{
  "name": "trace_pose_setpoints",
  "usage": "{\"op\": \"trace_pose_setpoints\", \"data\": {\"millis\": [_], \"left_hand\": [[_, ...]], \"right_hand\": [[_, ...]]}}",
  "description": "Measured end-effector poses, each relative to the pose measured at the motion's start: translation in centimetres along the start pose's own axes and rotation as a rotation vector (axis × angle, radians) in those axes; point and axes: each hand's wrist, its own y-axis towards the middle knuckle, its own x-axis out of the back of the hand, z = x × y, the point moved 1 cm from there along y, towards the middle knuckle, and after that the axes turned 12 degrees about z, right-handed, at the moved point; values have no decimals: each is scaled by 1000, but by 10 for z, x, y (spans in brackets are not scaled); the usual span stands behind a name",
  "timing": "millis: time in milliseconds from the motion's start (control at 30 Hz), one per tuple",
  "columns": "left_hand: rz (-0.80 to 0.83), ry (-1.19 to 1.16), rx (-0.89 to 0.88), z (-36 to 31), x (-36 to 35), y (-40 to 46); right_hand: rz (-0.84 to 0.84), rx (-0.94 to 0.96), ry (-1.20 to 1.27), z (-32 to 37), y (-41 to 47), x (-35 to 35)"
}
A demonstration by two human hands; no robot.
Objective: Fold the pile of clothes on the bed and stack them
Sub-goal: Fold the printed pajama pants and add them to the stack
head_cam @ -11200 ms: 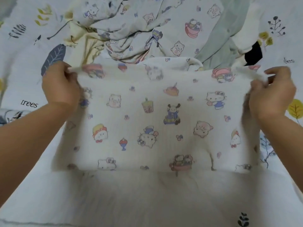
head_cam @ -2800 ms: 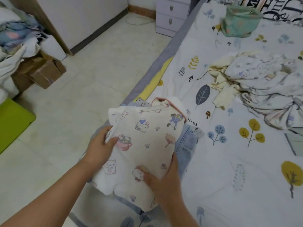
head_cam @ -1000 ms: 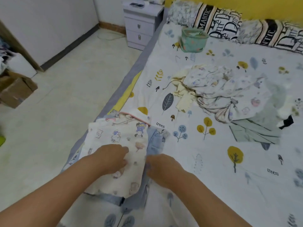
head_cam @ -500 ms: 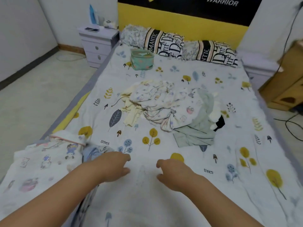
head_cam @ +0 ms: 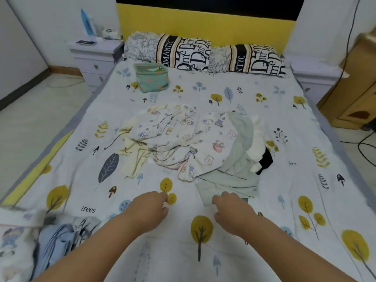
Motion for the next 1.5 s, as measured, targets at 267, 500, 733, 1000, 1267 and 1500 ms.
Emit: {"op": "trace_pose_setpoints", "data": {"millis": [267,500,733,1000,1267,1500], "left_hand": [[-14,-19,47,11,-10,119],[-67,-91,49,16,-34,195],[-56,-130,44,44,-51,182],[-247,-232,-28,36,-21,139],[-249,-316,-343,-33,42,78],[-337,-280,-457,-65,100,10]], "right_hand": [[-265,-60,-76,-2,135,-4],[-408,-23,-215,8,233,-11],[-373,36,-242,0,248,-16],[-405,216,730,-11,132,-16],[-672,487,868,6,-12,50],[-644,451,993,-6,-104,89]]}}
